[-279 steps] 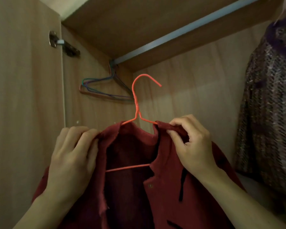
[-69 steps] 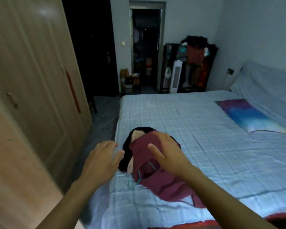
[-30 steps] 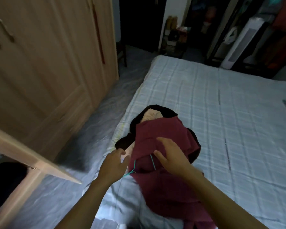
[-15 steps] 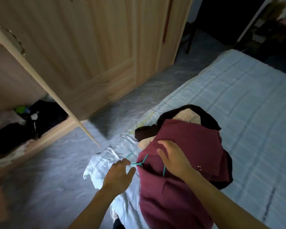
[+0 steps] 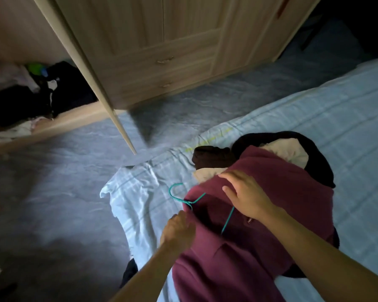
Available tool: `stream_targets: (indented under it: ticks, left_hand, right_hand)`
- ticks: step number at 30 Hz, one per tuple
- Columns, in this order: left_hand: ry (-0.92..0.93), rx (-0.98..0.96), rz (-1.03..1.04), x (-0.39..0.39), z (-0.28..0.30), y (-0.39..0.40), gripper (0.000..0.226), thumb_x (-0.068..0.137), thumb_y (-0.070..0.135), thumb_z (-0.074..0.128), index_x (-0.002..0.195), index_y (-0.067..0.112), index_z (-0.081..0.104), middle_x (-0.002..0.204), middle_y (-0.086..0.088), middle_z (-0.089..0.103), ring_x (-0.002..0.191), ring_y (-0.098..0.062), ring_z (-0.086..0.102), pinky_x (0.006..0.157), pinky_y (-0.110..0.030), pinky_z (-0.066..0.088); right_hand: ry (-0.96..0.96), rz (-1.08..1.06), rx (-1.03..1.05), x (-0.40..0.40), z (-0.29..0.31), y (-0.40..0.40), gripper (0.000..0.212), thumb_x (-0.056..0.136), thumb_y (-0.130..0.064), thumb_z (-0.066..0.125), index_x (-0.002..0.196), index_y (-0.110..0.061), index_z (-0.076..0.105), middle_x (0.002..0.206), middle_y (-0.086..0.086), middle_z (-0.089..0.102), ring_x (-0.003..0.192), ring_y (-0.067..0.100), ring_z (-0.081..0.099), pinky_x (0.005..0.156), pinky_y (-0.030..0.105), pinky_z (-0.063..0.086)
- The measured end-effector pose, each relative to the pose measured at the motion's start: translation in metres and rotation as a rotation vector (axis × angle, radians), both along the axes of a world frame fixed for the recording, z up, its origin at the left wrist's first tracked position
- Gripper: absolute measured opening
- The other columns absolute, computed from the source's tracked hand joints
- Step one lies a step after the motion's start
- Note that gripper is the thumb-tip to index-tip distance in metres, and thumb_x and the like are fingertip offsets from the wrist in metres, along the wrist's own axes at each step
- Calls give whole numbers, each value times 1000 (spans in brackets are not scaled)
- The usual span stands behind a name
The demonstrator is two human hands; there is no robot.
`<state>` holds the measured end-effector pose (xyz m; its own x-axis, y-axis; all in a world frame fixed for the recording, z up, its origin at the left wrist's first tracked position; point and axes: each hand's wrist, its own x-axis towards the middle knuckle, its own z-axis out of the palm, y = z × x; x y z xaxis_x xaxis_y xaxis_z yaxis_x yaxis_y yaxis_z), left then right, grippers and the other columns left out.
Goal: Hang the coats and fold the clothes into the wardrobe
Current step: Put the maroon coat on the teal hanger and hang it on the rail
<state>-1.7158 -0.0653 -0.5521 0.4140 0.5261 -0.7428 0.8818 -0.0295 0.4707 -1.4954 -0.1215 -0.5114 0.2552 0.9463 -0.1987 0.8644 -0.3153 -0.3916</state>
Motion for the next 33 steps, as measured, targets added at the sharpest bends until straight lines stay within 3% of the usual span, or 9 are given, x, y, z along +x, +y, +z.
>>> stream_targets:
  ticks: [3,6,10,12,14,18,23,27,33]
  left_hand:
    - [37,0,-38,5,-10,-1,38,96,23,48,133,12,45,129,-9,54,124,-28,50,101,-34,40]
    - [49,-58,47,9,-26,-6,37,90,25,51,125,15,45,123,-8,57,121,-30,55,100,-36,43]
    - [36,-91,132,16,-41,-19,44,89,30,58,125,11,42,118,-11,59,113,-33,59,93,-36,46]
    - [13,-63,203,21,-46,-29,44,89,27,60,125,11,42,118,-11,60,111,-33,59,89,-35,45]
    - [-18,-25,287,24,-46,-39,36,92,20,59,122,9,43,116,-12,61,108,-33,60,86,-35,44]
    - [-155,113,409,19,-37,-48,33,91,11,61,122,6,52,108,-12,62,98,-33,61,84,-35,46]
    - [-318,272,364,11,-17,-32,36,91,6,62,127,7,59,102,-7,58,83,-18,53,80,-19,40]
    - [-421,339,297,18,10,-17,37,90,4,62,125,13,61,101,1,54,84,-12,51,82,-26,46]
    - [-556,494,69,28,71,3,45,88,5,64,131,14,60,113,-4,58,101,-24,58,95,-36,49]
  right_hand:
    - [-12,71,-30,7,-24,8,41,89,-20,63,130,-17,61,133,0,61,125,23,55,106,42,43]
    - [-74,141,-161,10,-37,8,54,85,-12,65,137,-22,55,147,-6,49,141,17,39,116,39,26]
    - [-227,205,-254,13,-46,12,73,80,-6,67,147,-25,44,153,-9,40,147,13,27,119,43,9]
    - [-311,211,-286,12,-49,15,80,73,-10,76,145,-25,46,148,-7,47,143,16,35,119,51,13]
    - [-358,198,-270,9,-53,17,80,58,-14,87,132,-23,59,129,-2,61,127,22,53,115,55,27]
    - [-347,160,-158,9,-47,11,55,49,-24,96,99,-20,71,89,1,70,90,26,65,99,44,49]
    - [-274,40,-77,10,-23,-8,43,62,-27,91,100,-18,73,86,1,70,82,27,66,83,40,53]
    - [-244,-62,-52,15,6,-23,37,73,-30,84,105,-14,72,90,5,70,86,30,66,81,43,52]
    - [-155,-305,58,13,64,-68,38,84,-35,75,115,-15,68,103,4,69,95,29,65,85,44,50]
